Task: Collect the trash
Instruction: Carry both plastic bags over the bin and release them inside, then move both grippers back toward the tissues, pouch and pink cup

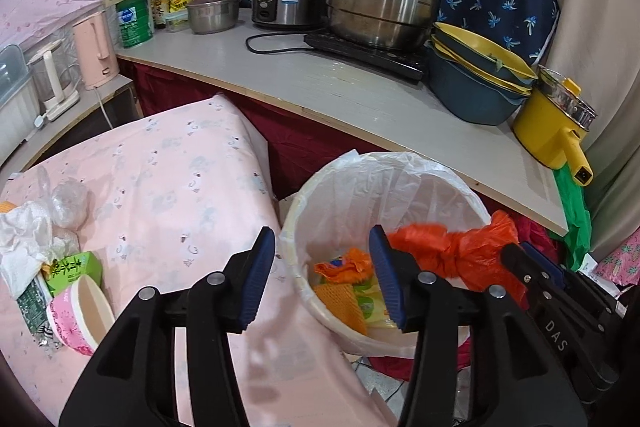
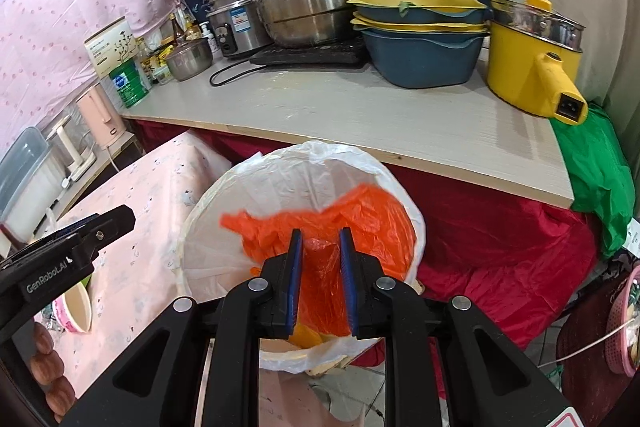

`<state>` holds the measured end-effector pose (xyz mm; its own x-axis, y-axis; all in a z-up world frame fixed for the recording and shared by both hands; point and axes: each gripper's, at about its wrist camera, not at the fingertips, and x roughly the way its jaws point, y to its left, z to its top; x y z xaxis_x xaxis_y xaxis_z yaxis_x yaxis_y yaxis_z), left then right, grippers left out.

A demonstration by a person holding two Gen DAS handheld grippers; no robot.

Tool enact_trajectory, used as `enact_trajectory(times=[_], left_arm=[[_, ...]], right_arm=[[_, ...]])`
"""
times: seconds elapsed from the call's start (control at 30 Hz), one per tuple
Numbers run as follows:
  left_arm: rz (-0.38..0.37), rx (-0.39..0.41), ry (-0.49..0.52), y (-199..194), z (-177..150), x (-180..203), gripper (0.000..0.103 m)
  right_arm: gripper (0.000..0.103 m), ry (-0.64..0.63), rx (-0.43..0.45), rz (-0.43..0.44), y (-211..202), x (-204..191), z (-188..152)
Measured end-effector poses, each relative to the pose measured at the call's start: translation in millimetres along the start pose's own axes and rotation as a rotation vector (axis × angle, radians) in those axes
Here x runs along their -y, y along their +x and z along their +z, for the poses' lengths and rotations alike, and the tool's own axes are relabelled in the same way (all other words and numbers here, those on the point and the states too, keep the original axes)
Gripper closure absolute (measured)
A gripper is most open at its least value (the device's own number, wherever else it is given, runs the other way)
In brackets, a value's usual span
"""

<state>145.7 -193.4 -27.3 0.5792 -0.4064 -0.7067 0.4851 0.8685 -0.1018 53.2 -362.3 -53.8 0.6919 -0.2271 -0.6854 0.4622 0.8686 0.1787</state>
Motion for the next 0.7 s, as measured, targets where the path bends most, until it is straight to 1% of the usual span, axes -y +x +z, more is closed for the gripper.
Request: enact_trajectory(times=[0.1,0.17,0.27,0.37,0.57,0.7], left_arm=[[0.022,0.003,-0.008,-3,-2,-8,0.055],[0.035,0.007,-0.017,-5,-2,-14,0.051],[0.05,0.012,-0.028,-8,-3,-20,0.046],[0.066,0.019,-0.04,-12,-5,-27,0.041],[0.089,0.027,-0.062,-22,-9,-40,0.04],[0.107,0.033,-0.081,-30,-14,-51,0.04]], right_arm=[[0.086,-0.014,-0.002,0.015,6,-10,2],[0.086,-0.022,-0.004,0.022,8,-17,4],[0.083,-0.032,0.002,0.027,9,-24,6],[0.078,-0.041,0.009,0.031,8,-30,8],[0.075,-0.056,0.023,0.04,-2,-42,9],[0.071,-0.069,0.034,0.052,-10,-50,9]])
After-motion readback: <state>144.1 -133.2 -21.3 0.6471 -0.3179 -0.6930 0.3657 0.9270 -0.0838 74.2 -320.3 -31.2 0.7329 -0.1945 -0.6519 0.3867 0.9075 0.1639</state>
